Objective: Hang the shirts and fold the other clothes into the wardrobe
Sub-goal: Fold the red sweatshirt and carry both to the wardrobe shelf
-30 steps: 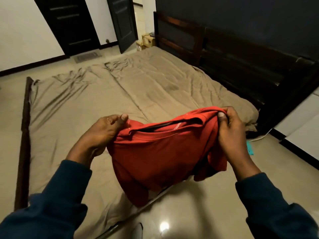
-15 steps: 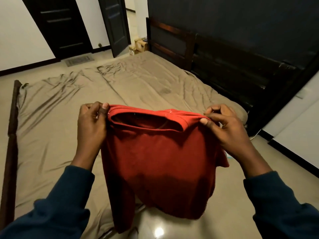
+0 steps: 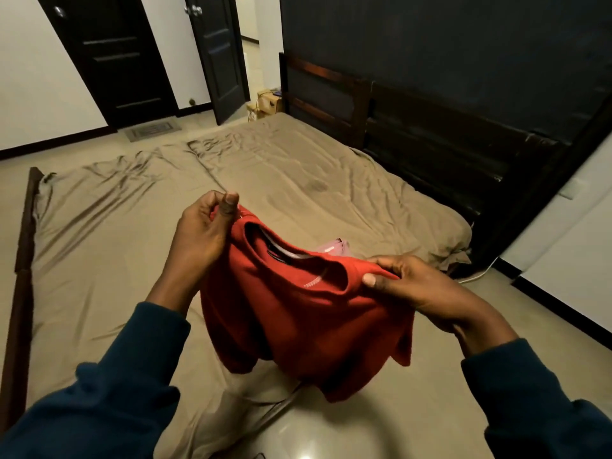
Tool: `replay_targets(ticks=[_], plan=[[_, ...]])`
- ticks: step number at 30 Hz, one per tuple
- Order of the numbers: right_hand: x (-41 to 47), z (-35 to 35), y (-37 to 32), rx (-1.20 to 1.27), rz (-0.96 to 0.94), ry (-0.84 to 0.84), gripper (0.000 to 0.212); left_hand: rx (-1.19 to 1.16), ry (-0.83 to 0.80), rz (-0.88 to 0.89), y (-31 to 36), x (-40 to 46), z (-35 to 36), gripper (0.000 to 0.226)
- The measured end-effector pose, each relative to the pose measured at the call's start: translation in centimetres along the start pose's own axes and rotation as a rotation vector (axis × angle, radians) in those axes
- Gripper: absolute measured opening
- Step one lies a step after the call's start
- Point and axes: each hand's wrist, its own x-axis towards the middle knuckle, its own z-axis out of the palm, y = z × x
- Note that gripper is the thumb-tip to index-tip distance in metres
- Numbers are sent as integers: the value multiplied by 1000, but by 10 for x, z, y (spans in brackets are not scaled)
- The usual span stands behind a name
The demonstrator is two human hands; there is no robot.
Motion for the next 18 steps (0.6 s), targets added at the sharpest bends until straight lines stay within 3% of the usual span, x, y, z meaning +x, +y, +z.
replay_targets(ticks=[3, 5, 7, 9, 10, 13, 15, 18], plan=[[2, 4, 4, 4, 43, 9, 34, -33, -120, -20, 8, 5, -5, 41], [0, 4, 2, 104, -6, 79, 25, 5, -343, -12, 8, 11, -19, 45], [0, -2, 1, 145, -45, 189, 28, 251, -650, 14, 9, 19, -39, 59], [3, -9, 3, 120, -69, 298, 32, 520, -831, 81, 7, 26, -53, 65], [6, -10, 3, 102, -77, 340, 36, 619, -814, 150, 4, 28, -57, 59], [12, -11, -1, 39, -127, 403, 43, 649, -486, 271, -6, 34, -59, 17], [11, -13, -11, 47, -127, 339, 42, 600, -333, 229, -10, 34, -58, 20], [7, -16, -20, -49, -105, 168, 24, 620, -286, 207, -18, 30, -57, 13]])
